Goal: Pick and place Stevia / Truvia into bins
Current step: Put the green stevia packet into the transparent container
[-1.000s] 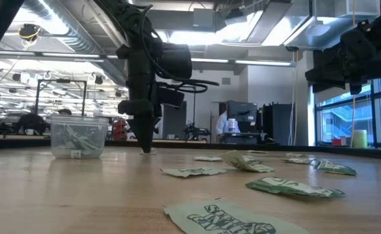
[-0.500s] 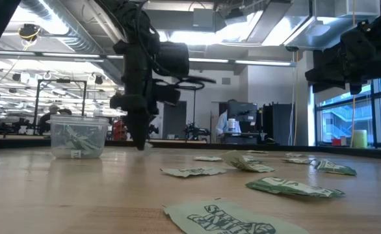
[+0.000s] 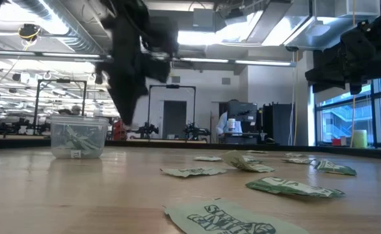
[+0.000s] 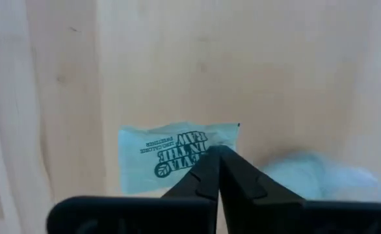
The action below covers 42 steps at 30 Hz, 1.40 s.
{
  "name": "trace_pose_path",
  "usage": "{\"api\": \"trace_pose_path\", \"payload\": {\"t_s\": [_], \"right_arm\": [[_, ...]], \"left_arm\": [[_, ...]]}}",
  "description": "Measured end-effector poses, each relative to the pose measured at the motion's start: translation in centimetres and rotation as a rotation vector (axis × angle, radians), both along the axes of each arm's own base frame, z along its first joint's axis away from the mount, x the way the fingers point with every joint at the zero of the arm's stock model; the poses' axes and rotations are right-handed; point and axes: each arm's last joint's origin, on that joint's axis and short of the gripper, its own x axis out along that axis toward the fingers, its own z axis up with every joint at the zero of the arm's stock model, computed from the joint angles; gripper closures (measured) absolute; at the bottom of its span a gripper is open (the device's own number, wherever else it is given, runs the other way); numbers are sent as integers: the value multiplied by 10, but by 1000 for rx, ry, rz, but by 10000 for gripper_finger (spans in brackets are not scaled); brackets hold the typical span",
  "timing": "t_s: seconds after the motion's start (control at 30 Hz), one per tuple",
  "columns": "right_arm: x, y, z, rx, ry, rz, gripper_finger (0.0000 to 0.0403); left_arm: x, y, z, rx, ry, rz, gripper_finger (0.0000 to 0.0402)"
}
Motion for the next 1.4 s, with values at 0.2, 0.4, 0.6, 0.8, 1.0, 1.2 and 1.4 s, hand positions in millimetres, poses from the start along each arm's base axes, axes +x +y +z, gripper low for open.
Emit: {"api": "trace_pose_path", "payload": {"t_s": [0.2, 0.4, 0.6, 0.8, 1.0, 1.2, 1.4], "right_arm": [[0, 0, 0, 0, 0, 0, 318], [0, 0, 0, 0, 0, 0, 318], [0, 0, 0, 4, -3, 0, 318], [0, 0, 0, 5, -4, 0, 318], [0, 0, 0, 7, -5, 1, 318], [0, 0, 0, 22, -17, 0, 318], [0, 0, 0, 23, -16, 0, 318]], "left_arm": [[-21, -29, 42, -30, -89, 50, 400], [-29, -57, 51, -49, -98, 22, 399], [-25, -77, 38, -47, -35, -36, 399], [-23, -88, 26, -41, 41, -24, 399], [-19, -89, 14, -8, 87, -24, 400], [-20, -88, 9, 33, 138, -3, 400], [-20, -88, 9, 25, 130, -2, 399]]}}
